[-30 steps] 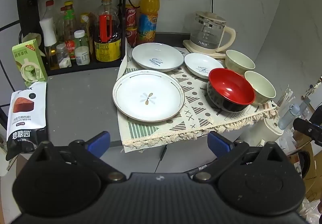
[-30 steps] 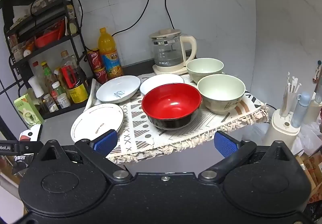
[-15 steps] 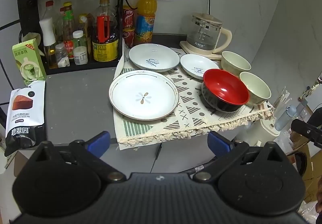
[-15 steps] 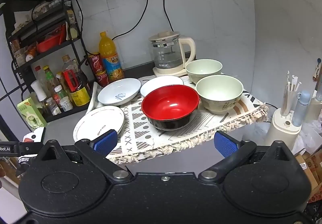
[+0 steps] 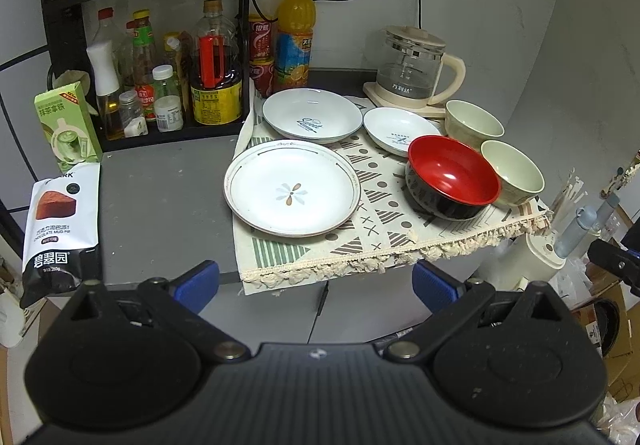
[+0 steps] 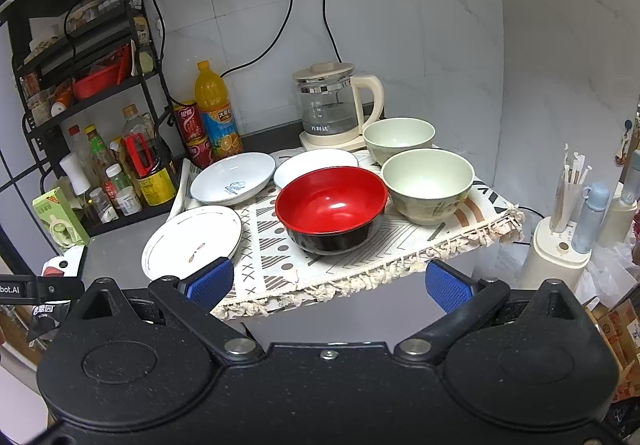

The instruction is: Organize plates and bowls

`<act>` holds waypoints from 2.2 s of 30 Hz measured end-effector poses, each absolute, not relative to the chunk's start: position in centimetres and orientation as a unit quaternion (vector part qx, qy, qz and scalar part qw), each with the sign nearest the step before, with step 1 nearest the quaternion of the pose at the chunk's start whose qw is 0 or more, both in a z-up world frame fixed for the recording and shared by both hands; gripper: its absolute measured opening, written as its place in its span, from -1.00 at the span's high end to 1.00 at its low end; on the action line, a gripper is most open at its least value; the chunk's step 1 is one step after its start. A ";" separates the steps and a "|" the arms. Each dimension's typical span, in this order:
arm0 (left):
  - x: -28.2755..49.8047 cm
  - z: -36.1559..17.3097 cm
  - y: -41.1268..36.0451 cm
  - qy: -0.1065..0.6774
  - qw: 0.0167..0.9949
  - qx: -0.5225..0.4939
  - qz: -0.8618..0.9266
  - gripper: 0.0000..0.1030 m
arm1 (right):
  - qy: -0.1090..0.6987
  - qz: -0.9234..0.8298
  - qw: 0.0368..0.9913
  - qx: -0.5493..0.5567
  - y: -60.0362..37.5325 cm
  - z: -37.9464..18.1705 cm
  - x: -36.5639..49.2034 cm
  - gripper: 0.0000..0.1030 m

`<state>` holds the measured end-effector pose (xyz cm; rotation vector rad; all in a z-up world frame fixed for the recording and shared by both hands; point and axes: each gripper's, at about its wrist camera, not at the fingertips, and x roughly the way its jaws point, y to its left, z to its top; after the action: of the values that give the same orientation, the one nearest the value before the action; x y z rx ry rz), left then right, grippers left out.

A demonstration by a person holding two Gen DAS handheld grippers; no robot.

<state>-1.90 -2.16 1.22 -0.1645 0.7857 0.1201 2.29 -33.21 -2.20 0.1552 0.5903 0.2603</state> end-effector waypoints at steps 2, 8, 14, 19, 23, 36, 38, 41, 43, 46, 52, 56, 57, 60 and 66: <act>-2.0 1.3 -2.2 0.381 0.919 -0.082 0.058 -0.97 | 0.290 0.126 0.945 0.076 -33.4 -2.1 2.3 -1.00; -1.9 1.7 -2.5 0.381 0.919 -0.083 0.057 -0.97 | 0.289 0.122 0.947 0.074 -33.5 -1.9 2.0 -1.00; -1.9 1.9 -2.9 0.380 0.920 -0.076 0.057 -0.97 | 0.288 0.120 0.947 0.073 -33.5 -1.8 1.9 -1.00; -2.0 2.0 -3.2 0.383 0.919 -0.072 0.054 -0.97 | 0.293 0.122 0.945 0.075 -33.5 -1.8 1.7 -1.00; -1.9 1.8 -3.0 0.385 0.918 -0.074 0.053 -0.97 | 0.292 0.123 0.946 0.070 -33.4 -1.8 1.6 -1.00; -1.1 1.8 -3.5 0.388 0.918 -0.068 0.051 -0.97 | 0.295 0.126 0.945 0.063 -33.1 -1.8 1.8 -1.00; -0.9 1.7 -3.4 0.389 0.917 -0.068 0.051 -0.97 | 0.296 0.128 0.945 0.061 -33.0 -1.8 1.9 -1.00; -0.5 1.6 -3.3 0.391 0.917 -0.068 0.049 -0.97 | 0.297 0.128 0.944 0.059 -33.0 -1.9 2.1 -1.00; 0.0 1.5 -3.4 0.391 0.917 -0.066 0.047 -0.97 | 0.298 0.127 0.944 0.059 -33.0 -1.8 2.3 -1.00; 1.0 1.2 -3.5 0.394 0.916 -0.064 0.043 -0.97 | 0.297 0.123 0.945 0.058 -33.1 -1.8 2.7 -1.00; 3.3 0.3 -3.5 0.404 0.912 -0.062 0.035 -0.97 | 0.306 0.119 0.943 0.059 -33.7 -2.0 4.4 -1.00; 5.0 0.1 -3.3 0.412 0.909 -0.064 0.030 -0.97 | 0.313 0.114 0.941 0.056 -33.8 -2.4 5.9 -1.00; 5.4 0.1 -3.3 0.411 0.909 -0.065 0.024 -0.97 | 0.315 0.113 0.941 0.058 -33.9 -2.4 6.2 -1.00; 6.9 -0.1 -3.4 0.420 0.905 -0.060 0.025 -0.96 | 0.318 0.106 0.940 0.061 -33.8 -2.4 7.4 -1.00; 10.0 -0.7 -2.9 0.431 0.900 -0.064 0.006 -0.96 | 0.328 0.094 0.937 0.069 -33.4 -3.1 9.7 -1.00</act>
<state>9.97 -2.88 -0.70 -0.1315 0.8919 0.0123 9.67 -33.44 -3.09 0.1402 0.6711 0.1911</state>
